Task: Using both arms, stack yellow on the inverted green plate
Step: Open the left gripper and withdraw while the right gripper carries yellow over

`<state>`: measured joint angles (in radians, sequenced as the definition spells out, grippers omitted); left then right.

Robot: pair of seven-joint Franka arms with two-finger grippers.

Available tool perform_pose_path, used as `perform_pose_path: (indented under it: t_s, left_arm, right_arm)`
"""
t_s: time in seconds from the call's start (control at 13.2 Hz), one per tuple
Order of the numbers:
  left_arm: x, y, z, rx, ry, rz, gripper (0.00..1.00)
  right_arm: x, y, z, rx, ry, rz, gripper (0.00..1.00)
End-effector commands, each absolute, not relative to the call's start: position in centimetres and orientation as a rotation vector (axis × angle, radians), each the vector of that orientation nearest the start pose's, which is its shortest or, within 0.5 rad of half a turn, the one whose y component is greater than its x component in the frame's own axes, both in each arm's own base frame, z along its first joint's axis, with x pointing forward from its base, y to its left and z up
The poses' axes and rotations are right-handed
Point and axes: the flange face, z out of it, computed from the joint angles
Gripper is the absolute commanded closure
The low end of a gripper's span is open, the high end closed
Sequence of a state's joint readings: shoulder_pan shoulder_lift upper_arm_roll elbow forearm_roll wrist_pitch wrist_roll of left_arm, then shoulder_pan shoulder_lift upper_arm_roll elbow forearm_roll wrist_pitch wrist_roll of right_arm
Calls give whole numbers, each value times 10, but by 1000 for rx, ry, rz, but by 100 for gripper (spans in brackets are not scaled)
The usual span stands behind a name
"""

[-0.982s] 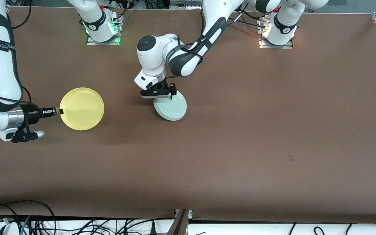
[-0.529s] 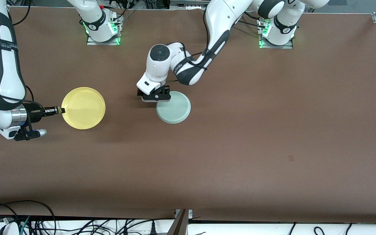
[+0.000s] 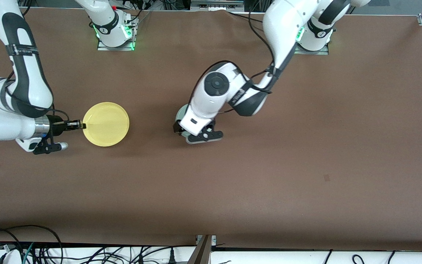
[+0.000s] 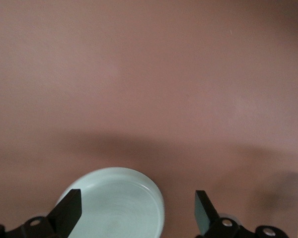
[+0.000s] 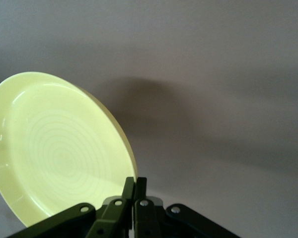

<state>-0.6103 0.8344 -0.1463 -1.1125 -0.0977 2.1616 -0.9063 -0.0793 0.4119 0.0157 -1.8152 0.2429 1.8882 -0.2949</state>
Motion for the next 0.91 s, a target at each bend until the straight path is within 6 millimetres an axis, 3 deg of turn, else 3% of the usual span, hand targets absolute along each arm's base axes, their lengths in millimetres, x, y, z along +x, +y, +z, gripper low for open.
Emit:
perform_pose_path:
  t_s: [0.0,0.38,0.6,0.83]
  left_arm:
    - [623,-449,390,-3397,-334,43,0]
    - [664,-313,454,-3326,-348,127,0]
    - [666,-250,488,-3288,-269,177,0]
    - [666,-163,519,-3265,-176,240,0]
  right_arm:
    - [578,6,286,-2813,-161,369,100]
    - [548,98,265,-2714,-200,278,100]
    - [527,158,252,-2746,-153,211,100]
    - [512,218,246,-2750,-81,194,100]
